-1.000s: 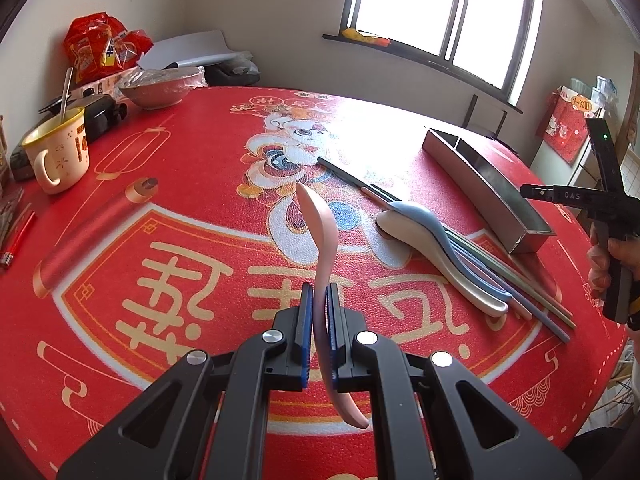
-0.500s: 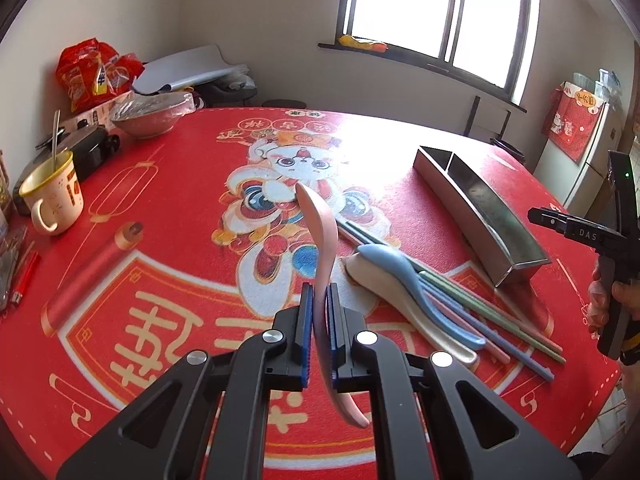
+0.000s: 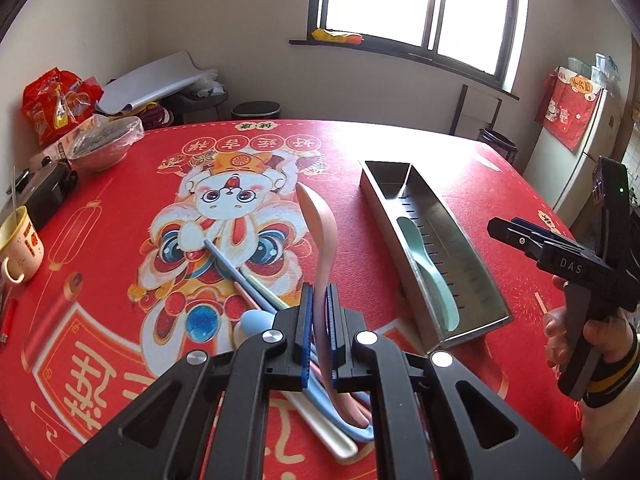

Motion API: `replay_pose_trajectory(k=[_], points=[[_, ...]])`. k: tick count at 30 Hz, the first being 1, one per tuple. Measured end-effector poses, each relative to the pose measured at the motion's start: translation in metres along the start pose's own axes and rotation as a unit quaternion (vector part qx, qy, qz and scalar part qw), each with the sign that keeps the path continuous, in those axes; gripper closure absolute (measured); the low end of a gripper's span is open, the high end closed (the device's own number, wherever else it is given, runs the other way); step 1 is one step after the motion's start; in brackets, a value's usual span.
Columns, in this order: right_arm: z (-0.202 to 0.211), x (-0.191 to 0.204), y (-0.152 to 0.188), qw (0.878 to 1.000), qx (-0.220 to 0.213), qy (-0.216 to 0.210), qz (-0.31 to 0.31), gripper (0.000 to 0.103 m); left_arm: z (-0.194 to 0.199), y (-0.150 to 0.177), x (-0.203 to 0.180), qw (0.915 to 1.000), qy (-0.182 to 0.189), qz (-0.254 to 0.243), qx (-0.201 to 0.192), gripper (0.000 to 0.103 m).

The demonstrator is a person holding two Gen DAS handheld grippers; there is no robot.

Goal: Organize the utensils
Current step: 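Open the right tool to drop the teal spoon while the left tool lowers the pink spoon into the tray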

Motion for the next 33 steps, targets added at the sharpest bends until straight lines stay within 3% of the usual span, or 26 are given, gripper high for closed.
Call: replay_pose_trajectory(k=[13, 20, 33], points=[[0.000, -0.050, 0.001, 0.996, 0.009, -0.011, -0.084, 0.018, -0.077, -0.025, -0.083, 0.9975, 0.029, 0.018, 0.062, 0.096], [0.005, -0.064, 0.000, 0.993, 0.010, -0.021, -0.120, 0.018, -0.100, -0.016, -0.083, 0.9959, -0.021, 0.015, 0.087, 0.096], [0.008, -0.073, 0.000, 0.989, 0.012, -0.027, -0.146, 0.018, -0.124, -0.014, -0.096, 0.9878, -0.085, -0.052, 0.120, 0.096]])
Point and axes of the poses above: each gripper's, at about its wrist camera, not at the fingertips, and z roughly against the way its jaws point, x to its left, y to its underside, the point moved 9 cm from there along -z, roughly the way its jaws point, and after that the axes turned 7 degrees about y, right-handed, at the moved point
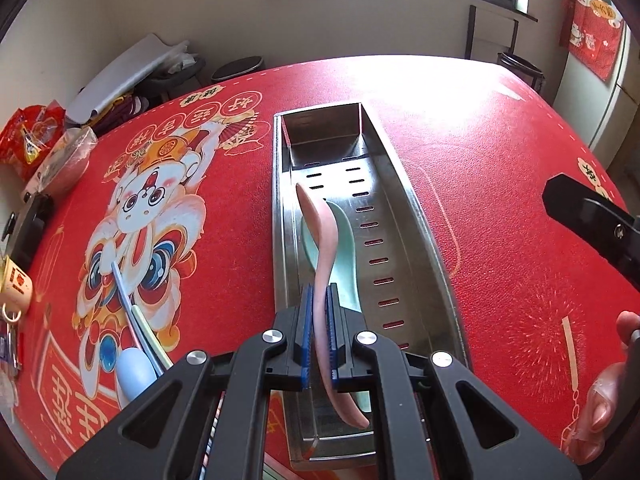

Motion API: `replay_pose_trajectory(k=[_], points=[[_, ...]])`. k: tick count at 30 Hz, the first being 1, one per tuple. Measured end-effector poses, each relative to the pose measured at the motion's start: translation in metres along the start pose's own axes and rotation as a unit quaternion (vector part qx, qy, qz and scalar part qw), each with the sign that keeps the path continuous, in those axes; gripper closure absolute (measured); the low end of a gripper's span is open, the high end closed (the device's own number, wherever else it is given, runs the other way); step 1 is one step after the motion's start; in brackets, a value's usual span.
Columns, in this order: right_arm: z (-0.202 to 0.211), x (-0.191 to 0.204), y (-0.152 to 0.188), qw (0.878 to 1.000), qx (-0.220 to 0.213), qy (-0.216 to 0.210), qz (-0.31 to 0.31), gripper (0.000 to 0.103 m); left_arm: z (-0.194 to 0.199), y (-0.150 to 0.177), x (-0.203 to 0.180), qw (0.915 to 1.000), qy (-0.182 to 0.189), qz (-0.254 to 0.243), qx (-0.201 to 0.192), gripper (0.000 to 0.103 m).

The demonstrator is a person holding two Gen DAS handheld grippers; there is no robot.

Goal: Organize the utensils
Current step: 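Open the right tool to drop the teal spoon while the left tool lowers the pink spoon into the tray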

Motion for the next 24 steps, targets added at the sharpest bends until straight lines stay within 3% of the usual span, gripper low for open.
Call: replay_pose_trajectory(k=[12, 16, 20, 24], points=[[0.004, -0.012, -0.003, 1.000, -0.001, -0.001, -0.023, 0.018, -0.013, 0.001, -0.003, 0.9998, -0.008, -0.006, 0.017, 0.095], [0.003, -0.012, -0.003, 1.000, 0.002, 0.001, -0.024, 0.018, -0.007, -0.001, -0.002, 0.9999, 0.004, -0.002, 0.010, 0.083], [0.000, -0.013, -0.004, 1.000, 0.003, 0.002, -0.024, 0.018, 0.015, -0.005, 0.004, 0.9996, 0.021, -0.003, -0.017, 0.080], [-0.002, -0.007, -0.002, 1.000, 0.005, -0.002, -0.014, 0.018, 0.049, -0.007, 0.023, 0.9969, 0.041, 0.001, -0.067, 0.057]])
Point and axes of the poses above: each gripper's, at about its wrist camera, not at the fingertips, and z roughly against the way its jaws point, x to its left, y to its underside, the point moved 9 cm from there along -z, roughly the way its jaws point, and after that the axes turned 7 degrees about y, right-handed, at the moved point
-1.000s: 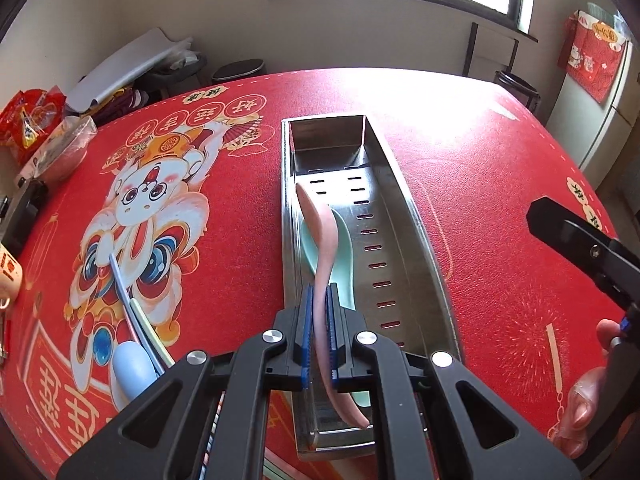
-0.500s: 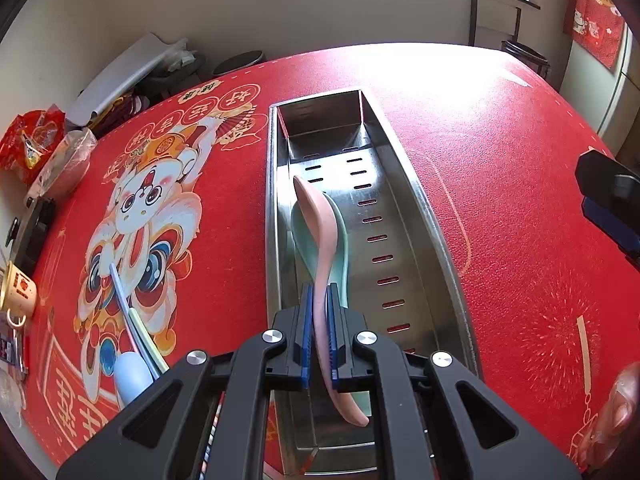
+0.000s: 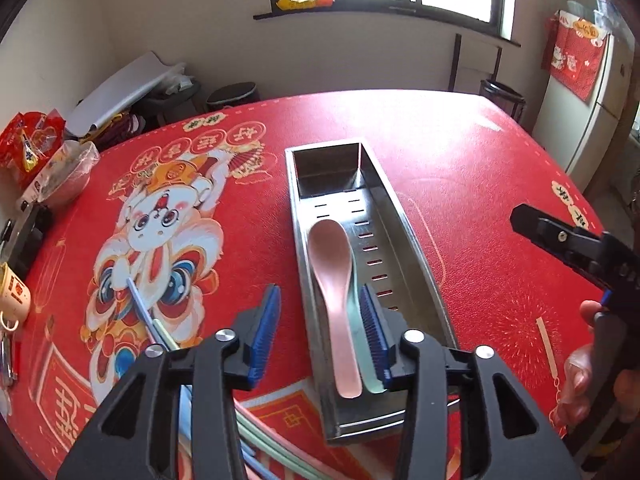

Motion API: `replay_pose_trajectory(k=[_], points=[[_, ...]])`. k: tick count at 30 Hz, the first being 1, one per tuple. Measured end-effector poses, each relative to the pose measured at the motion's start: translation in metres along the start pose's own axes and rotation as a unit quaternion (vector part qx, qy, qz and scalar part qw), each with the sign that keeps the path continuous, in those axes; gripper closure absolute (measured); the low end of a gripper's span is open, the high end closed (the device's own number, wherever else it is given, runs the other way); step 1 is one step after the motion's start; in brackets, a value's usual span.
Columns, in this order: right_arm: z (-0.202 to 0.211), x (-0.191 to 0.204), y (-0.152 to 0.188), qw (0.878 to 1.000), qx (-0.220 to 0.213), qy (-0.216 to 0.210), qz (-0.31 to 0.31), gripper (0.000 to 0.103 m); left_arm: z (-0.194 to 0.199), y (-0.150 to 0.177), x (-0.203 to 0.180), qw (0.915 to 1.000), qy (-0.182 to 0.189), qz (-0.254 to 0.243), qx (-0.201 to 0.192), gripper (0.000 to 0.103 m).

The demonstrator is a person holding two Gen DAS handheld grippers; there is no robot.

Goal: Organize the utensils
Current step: 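Open the right tool to drop the teal spoon while the left tool lowers the pink spoon into the tray, then open the left tool to release the pink spoon in the tray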

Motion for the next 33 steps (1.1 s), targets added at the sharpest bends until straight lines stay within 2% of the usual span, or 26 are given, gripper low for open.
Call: replay_pose_trajectory(k=[4, 6, 10, 12, 16, 22, 27, 30, 32, 33], points=[[-0.001, 0.008, 0.003, 1.000, 0.000, 0.000, 0.017, 0.018, 0.037, 0.005, 0.029, 0.9989, -0.005, -0.003, -0.046, 0.036], [0.000, 0.014, 0.005, 1.000, -0.003, -0.002, 0.028, 0.018, 0.054, 0.012, 0.047, 0.9979, -0.010, 0.005, -0.063, 0.020], [0.005, 0.033, 0.010, 0.998, -0.024, -0.005, 0.062, 0.018, 0.077, 0.036, 0.079, 0.9965, -0.014, 0.024, -0.079, 0.010], [0.005, 0.041, 0.017, 0.996, -0.020, 0.008, 0.084, 0.018, 0.082, 0.051, 0.092, 0.9966, -0.017, 0.029, -0.075, 0.007], [0.012, 0.063, 0.033, 0.993, -0.016, 0.004, 0.119, 0.018, 0.088, 0.071, 0.107, 0.9963, -0.028, 0.021, -0.079, 0.006], [0.019, 0.080, 0.064, 0.988, 0.010, 0.019, 0.151, 0.018, 0.087, 0.090, 0.111, 0.9965, 0.013, 0.017, -0.081, 0.006], [0.022, 0.096, 0.094, 0.980, 0.034, 0.024, 0.197, 0.019, 0.086, 0.107, 0.111, 0.9957, 0.040, 0.007, -0.083, 0.006], [0.023, 0.109, 0.113, 0.972, 0.051, 0.026, 0.226, 0.032, 0.087, 0.117, 0.115, 0.9948, 0.054, 0.009, -0.086, 0.006], [0.023, 0.118, 0.125, 0.968, 0.066, 0.022, 0.239, 0.036, 0.087, 0.122, 0.119, 0.9944, 0.059, 0.012, -0.087, 0.006], [0.022, 0.122, 0.132, 0.967, 0.075, 0.021, 0.245, 0.042, 0.087, 0.125, 0.122, 0.9943, 0.060, 0.014, -0.087, 0.006]])
Point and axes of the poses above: each gripper's, at about its wrist camera, not at the fingertips, and z roughly against the way its jaws point, x to its left, y to its underside, the point moved 9 cm from there along -z, roughly the way its jaws point, and after that the axes turned 7 degrees about y, right-handed, at the moved point
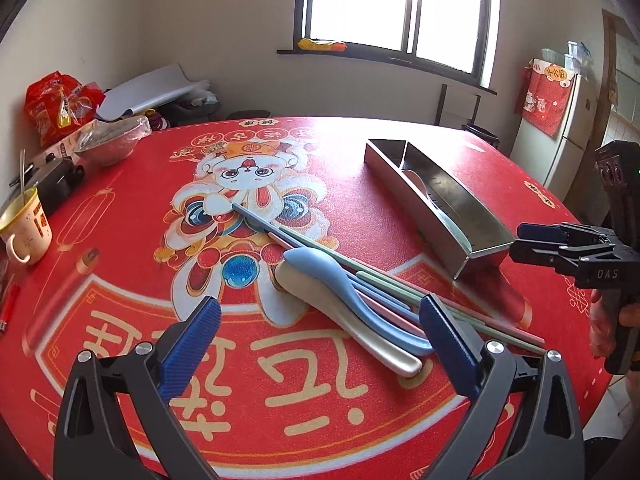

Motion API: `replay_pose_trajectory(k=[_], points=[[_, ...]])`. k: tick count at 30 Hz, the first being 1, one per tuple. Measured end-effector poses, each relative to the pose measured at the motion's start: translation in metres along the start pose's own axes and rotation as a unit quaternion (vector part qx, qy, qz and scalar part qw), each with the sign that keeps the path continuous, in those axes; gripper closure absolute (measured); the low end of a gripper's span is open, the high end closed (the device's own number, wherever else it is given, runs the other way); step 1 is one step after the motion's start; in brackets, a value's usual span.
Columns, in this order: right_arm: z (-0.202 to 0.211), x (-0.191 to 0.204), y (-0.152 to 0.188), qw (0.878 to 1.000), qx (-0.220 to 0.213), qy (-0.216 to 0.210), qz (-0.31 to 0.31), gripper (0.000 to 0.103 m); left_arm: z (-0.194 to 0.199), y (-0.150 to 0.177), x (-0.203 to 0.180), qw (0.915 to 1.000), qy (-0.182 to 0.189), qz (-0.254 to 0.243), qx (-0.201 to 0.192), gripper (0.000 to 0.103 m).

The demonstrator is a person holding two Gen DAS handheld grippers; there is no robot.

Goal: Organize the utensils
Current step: 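Open the left tool to release the pink spoon in the tray, then move the right tool to the chopsticks and close on a blue chopstick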

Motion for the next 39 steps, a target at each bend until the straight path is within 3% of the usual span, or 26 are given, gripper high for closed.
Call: replay_pose_trajectory(k=[4, 12, 26, 33, 36, 39], points=[[-0.009, 0.027, 0.015, 0.999, 0.033, -0.007, 0.031, 0.065, 0.006, 0.003, 0.012, 0.9999, 0.003, 0.011, -0.011, 0.006], [-0.025, 0.075, 0.034, 0.992, 0.075, -0.015, 0.098, 0.086, 0.011, 0.002, 0.020, 0.9992, 0.018, 0.023, -0.028, 0.006], [-0.042, 0.086, 0.046, 0.986, 0.110, -0.005, 0.129, 0.090, 0.011, 0.001, 0.021, 0.9953, 0.068, 0.058, -0.038, 0.006], [-0.048, 0.091, 0.040, 0.985, 0.103, -0.005, 0.138, 0.090, 0.007, 0.003, 0.019, 0.9950, 0.073, 0.060, -0.030, 0.006], [-0.049, 0.091, 0.039, 0.986, 0.101, -0.011, 0.134, 0.097, 0.006, 0.005, 0.017, 0.9957, 0.071, 0.054, -0.025, 0.006], [-0.048, 0.091, 0.038, 0.987, 0.094, -0.014, 0.129, 0.097, 0.006, 0.007, 0.016, 0.9963, 0.068, 0.048, -0.022, 0.006]])
Point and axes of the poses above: each gripper's, at about its wrist camera, not at the fingertips, and z roughly against the way its jaws point, x to its left, y to its underside, the point moved 9 cm from there along -z, roughly the way its jaws point, and after that the axes turned 7 degrees about y, right-handed, at the moved point
